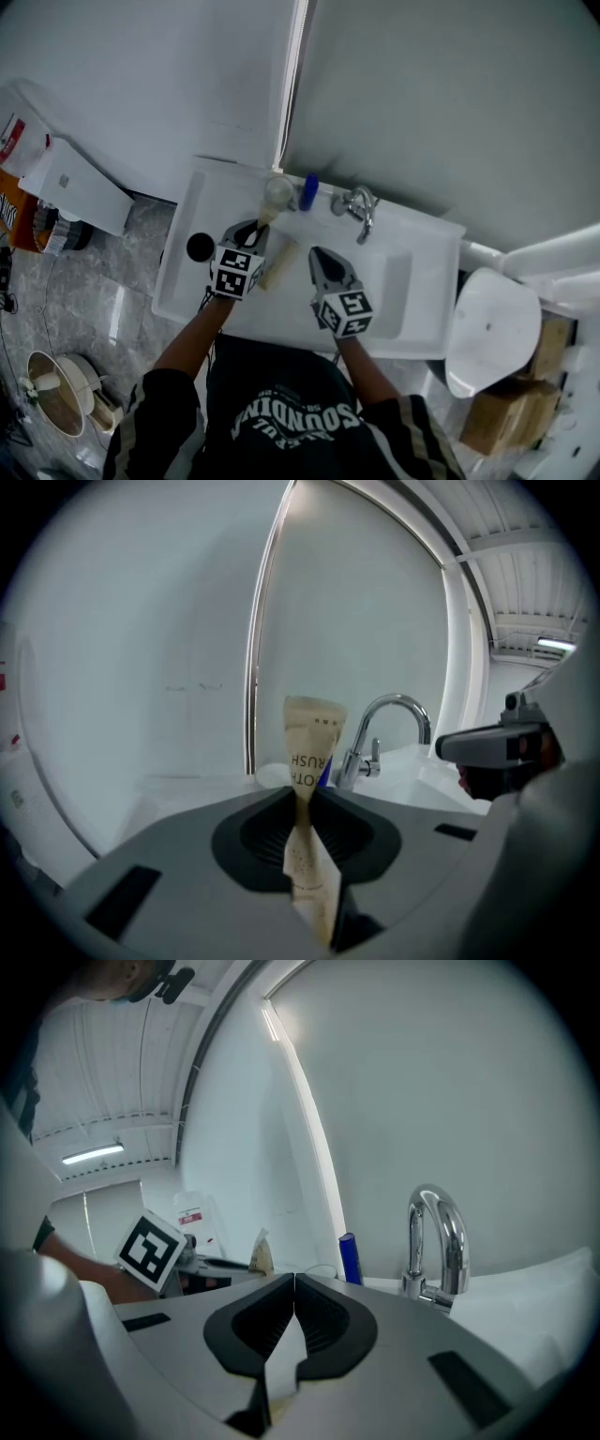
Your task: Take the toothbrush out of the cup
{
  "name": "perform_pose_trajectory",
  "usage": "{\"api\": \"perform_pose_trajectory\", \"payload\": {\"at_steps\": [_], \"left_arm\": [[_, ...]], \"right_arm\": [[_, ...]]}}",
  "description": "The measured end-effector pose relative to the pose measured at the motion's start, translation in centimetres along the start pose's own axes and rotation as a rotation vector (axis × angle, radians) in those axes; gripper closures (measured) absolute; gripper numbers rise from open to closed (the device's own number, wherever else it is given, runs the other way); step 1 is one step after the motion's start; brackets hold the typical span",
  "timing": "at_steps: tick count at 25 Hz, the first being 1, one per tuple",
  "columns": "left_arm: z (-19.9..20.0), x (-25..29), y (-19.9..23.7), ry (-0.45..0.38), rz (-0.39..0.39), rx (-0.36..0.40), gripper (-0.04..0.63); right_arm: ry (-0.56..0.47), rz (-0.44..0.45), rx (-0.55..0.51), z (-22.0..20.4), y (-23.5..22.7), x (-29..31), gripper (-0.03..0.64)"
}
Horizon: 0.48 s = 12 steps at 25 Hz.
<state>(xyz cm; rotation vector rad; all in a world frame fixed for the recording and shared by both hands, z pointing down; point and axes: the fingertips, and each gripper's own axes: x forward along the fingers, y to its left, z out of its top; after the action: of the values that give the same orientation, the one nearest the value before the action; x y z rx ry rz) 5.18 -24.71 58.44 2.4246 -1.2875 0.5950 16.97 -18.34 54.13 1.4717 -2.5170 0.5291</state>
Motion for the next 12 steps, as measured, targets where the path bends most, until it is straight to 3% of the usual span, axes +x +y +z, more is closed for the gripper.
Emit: {"api": "perform_pose_trajectory", "payload": {"at_steps": [12], "left_arm": [[-13.0,5.4,-2.7,0.282,-0.054,-0.088,0.532]], "right_arm": [[0.043,-0.068,0.037,-2.3,-2.2,-1.8,0.617]]}}
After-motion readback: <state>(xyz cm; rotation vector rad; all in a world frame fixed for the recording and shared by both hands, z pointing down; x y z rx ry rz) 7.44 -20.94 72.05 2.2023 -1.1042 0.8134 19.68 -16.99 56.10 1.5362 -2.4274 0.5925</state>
